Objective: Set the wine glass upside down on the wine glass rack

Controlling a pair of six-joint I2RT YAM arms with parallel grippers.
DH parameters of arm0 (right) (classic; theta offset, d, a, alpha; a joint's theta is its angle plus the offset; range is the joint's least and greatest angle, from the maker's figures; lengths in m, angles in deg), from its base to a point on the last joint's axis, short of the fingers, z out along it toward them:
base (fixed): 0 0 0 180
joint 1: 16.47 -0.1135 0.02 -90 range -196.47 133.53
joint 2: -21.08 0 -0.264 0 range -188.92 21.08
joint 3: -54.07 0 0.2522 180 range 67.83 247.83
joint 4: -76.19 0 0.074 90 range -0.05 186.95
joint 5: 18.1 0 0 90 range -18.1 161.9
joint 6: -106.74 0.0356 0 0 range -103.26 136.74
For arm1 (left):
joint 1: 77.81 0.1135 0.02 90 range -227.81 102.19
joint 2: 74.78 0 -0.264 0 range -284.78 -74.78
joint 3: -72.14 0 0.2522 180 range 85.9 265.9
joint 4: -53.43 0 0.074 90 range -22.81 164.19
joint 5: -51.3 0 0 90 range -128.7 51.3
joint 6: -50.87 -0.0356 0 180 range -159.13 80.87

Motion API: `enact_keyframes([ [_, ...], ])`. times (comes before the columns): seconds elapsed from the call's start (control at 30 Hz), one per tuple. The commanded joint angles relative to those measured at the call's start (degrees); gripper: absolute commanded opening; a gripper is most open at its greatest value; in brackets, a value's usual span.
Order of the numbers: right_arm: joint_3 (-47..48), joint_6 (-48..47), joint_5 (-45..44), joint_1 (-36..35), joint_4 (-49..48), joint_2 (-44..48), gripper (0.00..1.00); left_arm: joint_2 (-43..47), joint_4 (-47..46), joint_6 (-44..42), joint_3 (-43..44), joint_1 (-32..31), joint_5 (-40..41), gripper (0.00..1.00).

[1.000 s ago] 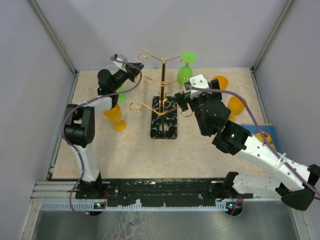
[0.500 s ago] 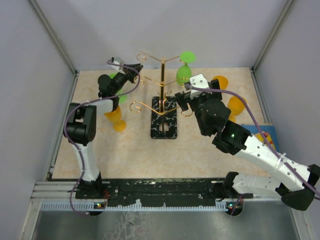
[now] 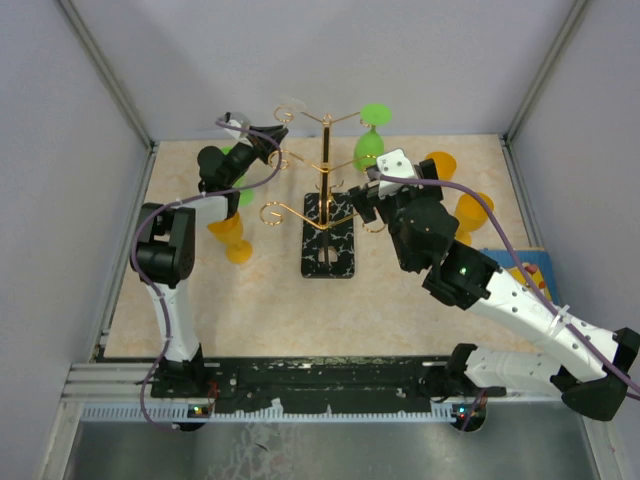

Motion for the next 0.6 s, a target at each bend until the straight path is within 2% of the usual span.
enact_keyframes([
  [0.0, 0.16, -1.06, 0.23, 0.44, -2.17, -0.18, 0.99, -1.69, -1.52, 0.05, 3.18, 0.37, -0.97, 0.0],
  [0.33, -0.33, -0.94, 0.5, 0.84, -2.56, -0.17, 0.99, -4.3, -1.88, 0.72, 5.43, -0.07, -0.66, 0.07],
  [0.57, -0.33, -0.08, 1.2, 0.9, -3.04, 0.0, 0.99, -5.6, -6.09, 3.92, 5.57, -0.07, 1.23, 0.09],
])
